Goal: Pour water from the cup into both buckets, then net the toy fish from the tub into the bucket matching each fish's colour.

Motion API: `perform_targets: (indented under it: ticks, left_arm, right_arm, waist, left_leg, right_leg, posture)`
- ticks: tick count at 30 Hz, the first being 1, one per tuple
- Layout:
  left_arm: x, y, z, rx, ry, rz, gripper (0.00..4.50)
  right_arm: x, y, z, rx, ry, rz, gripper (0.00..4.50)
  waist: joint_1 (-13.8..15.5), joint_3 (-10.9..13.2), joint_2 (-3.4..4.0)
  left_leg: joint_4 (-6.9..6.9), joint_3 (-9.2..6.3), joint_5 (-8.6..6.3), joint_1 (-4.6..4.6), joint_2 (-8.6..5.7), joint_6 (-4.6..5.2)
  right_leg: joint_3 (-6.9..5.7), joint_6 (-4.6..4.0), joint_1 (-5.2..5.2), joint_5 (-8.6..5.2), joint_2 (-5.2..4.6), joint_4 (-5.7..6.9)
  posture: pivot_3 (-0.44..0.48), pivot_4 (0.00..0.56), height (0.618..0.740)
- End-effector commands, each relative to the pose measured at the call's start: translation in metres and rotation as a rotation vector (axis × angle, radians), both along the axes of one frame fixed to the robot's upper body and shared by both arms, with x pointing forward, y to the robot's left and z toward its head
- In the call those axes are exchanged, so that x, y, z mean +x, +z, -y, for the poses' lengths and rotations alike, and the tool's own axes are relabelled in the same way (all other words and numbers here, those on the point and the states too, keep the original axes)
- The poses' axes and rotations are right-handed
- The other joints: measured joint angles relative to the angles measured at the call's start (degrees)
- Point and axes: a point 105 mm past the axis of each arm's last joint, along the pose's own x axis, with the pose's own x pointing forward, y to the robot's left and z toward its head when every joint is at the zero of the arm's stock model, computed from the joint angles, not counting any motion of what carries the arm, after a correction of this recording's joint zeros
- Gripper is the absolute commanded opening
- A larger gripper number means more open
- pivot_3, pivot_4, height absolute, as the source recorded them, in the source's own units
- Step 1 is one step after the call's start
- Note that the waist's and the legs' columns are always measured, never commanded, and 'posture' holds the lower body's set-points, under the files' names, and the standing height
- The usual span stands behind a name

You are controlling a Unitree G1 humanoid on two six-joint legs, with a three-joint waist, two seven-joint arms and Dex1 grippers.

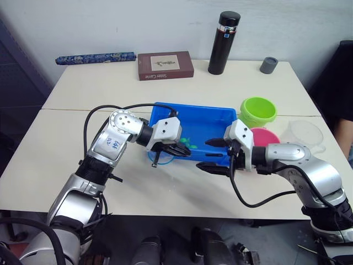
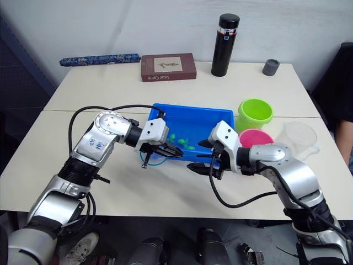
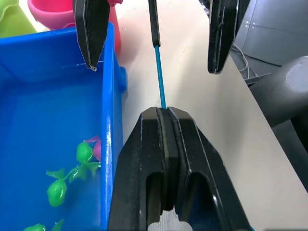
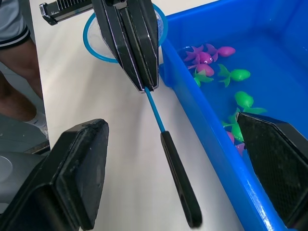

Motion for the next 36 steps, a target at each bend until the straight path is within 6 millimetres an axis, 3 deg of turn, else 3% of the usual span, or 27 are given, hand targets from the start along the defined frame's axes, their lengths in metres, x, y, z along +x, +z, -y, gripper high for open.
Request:
perform_targets:
  ticks: [1,4,6,7,14,15,28,31,36]
  left_arm:
    - [0.001,0.008,-0.003,0.001,-0.006,0.034,0.11]
    - [0.002,0.009,-0.004,0.002,-0.004,0.033,0.11]
    - [0.002,0.009,-0.004,0.001,-0.004,0.033,0.00]
    - [0.002,0.010,-0.004,0.001,-0.004,0.033,0.00]
    - [0.002,0.009,-0.003,0.001,-0.006,0.030,0.00]
    - [0.002,0.009,-0.003,0.001,-0.006,0.030,0.00]
    - [0.008,0.010,-0.004,0.001,0.027,0.007,0.00]
    - [0.012,0.015,-0.006,-0.013,0.066,0.005,0.99]
    - [0.009,0.033,-0.014,-0.071,0.073,-0.024,3.29]
  right_arm:
    - [-0.003,0.011,0.002,0.002,0.014,0.053,4.50]
    - [-0.003,0.011,0.004,0.000,0.013,0.054,4.50]
    - [-0.003,0.012,0.004,0.001,0.012,0.059,3.96]
    - [-0.003,0.012,0.004,0.002,0.012,0.060,3.64]
    - [-0.004,0.013,0.004,0.004,0.016,0.063,0.26]
    - [-0.004,0.014,0.004,0.004,0.018,0.063,0.06]
    - [-0.007,0.017,0.006,0.009,0.024,0.075,0.06]
    - [-0.008,0.017,0.008,0.005,0.022,0.073,0.00]
    - [-0.010,0.016,0.011,-0.005,0.033,0.074,0.00]
  waist:
    - [0.01,0.00,0.00]
    - [0.05,0.00,0.00]
    - [0.01,0.00,0.00]
    - [0.01,0.00,0.00]
    - [0.01,0.00,0.00]
    - [0.01,0.00,0.00]
    - [0.01,0.00,0.00]
    - [0.03,0.00,0.00]
    - [0.00,0.00,-0.01]
  left_leg:
    - [0.00,0.00,0.00,0.00,0.00,0.00]
    - [0.00,0.00,0.00,0.00,0.00,0.00]
    - [0.01,0.00,0.00,0.00,0.00,0.01]
    - [0.01,0.00,0.00,0.00,0.00,0.01]
    - [0.01,0.00,0.00,0.00,0.00,0.01]
    - [0.01,0.00,0.00,0.00,0.00,0.01]
    - [0.02,0.00,0.00,0.00,0.00,0.01]
    - [0.02,0.00,0.00,0.00,0.00,0.01]
    - [0.02,0.00,0.00,0.00,-0.01,0.01]
  right_leg:
    - [0.00,0.00,0.00,0.00,0.00,0.00]
    - [0.00,0.00,0.00,0.00,0.00,0.00]
    - [0.00,0.00,0.00,0.00,0.00,0.00]
    - [0.00,0.00,0.00,0.00,0.00,0.00]
    - [0.00,0.00,0.00,0.00,0.00,0.00]
    - [0.00,0.00,0.00,0.00,0.00,0.00]
    - [0.00,0.00,0.00,0.00,0.00,0.00]
    - [0.00,0.00,0.00,0.00,0.00,0.01]
    - [0.00,0.00,0.00,0.00,0.00,0.01]
  posture:
    - [0.000,0.150,0.740]
    - [0.000,0.150,0.740]
    - [0.000,0.150,0.740]
    - [0.000,0.150,0.740]
    - [0.000,0.150,0.740]
    - [0.000,0.150,0.740]
    - [0.000,0.150,0.740]
    - [0.000,0.150,0.740]
    - [0.000,0.150,0.740]
